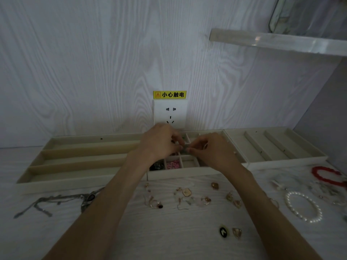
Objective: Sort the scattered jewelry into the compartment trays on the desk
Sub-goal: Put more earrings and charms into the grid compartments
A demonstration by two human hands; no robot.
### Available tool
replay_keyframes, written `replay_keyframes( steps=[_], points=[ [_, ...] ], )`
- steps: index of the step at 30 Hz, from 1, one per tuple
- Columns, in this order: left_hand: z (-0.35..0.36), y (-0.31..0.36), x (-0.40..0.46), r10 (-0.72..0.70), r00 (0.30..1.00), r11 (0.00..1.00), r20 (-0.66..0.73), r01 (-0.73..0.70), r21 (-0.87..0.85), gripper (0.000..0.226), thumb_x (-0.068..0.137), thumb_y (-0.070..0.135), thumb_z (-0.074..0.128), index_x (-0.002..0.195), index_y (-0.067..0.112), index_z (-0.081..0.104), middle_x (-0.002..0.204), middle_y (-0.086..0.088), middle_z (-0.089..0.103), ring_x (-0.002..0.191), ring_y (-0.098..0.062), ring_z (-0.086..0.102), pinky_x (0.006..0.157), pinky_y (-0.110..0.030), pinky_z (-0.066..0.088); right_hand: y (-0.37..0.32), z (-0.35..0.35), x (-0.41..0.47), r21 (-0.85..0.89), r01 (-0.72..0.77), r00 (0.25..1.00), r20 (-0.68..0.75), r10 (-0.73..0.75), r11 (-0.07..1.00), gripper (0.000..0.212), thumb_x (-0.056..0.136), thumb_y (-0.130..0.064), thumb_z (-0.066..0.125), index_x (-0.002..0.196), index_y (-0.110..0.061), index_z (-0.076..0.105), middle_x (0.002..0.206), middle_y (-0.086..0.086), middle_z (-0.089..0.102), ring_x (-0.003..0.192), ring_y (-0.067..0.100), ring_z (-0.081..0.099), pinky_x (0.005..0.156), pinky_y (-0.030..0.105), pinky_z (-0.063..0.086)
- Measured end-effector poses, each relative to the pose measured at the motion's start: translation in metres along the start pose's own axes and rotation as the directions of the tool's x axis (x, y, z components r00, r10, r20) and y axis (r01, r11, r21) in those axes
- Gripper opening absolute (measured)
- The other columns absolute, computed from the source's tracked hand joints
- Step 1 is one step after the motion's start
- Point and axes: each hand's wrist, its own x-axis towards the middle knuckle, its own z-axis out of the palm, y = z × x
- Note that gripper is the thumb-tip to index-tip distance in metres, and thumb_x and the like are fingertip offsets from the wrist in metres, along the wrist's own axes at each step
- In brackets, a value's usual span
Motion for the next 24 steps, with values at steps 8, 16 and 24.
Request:
replay_keyframes(
  steps=[8, 16, 24],
  points=[
    [-0.018, -0.004, 0.002, -0.023, 1.0, 0.998, 0.009, 0.024, -0.057, 0.014, 0.085, 0.023, 0.065, 0.09, 0.034, 0.072, 0.094, 0.01, 0.064, 0.073, -0.002, 0.053, 0.073, -0.027, 0.046, -0.001, 0.002, 0.0, -0.026, 0.004, 1.0, -0.01, -0.005, 1.0, 0.013, 0.084, -0.03, 0.066, 0.086, -0.021, 0.076, 0.063, -0.011, 0.062, 0.054, 0.0, 0.052, 0.053, 0.019, 0.037],
    [-0.019, 0.003, 0.0, 0.001, 0.995, 1.0, 0.095, -0.004, 0.03, 0.034, 0.091, 0.01, 0.049, 0.101, 0.034, 0.071, 0.094, 0.004, 0.053, 0.091, -0.013, 0.049, 0.081, -0.033, 0.048, -0.001, -0.022, 0.003, 0.064, -0.035, 0.983, -0.18, 0.046, 0.997, 0.024, 0.094, -0.033, 0.051, 0.083, -0.028, 0.071, 0.069, -0.016, 0.06, 0.063, -0.002, 0.054, 0.058, 0.016, 0.037],
    [-0.019, 0.009, -0.005, -0.023, 0.978, 0.98, 0.208, -0.019, 0.197, 0.041, 0.09, 0.009, 0.046, 0.113, 0.036, 0.066, 0.121, 0.001, 0.052, 0.114, -0.019, 0.037, 0.091, -0.036, 0.04, -0.008, -0.009, -0.003, -0.186, 0.017, 0.999, -0.032, -0.024, 0.982, 0.06, 0.098, -0.046, 0.029, 0.078, -0.01, 0.073, 0.069, 0.005, 0.062, 0.058, 0.013, 0.056, 0.064, 0.032, 0.046]
  ],
)
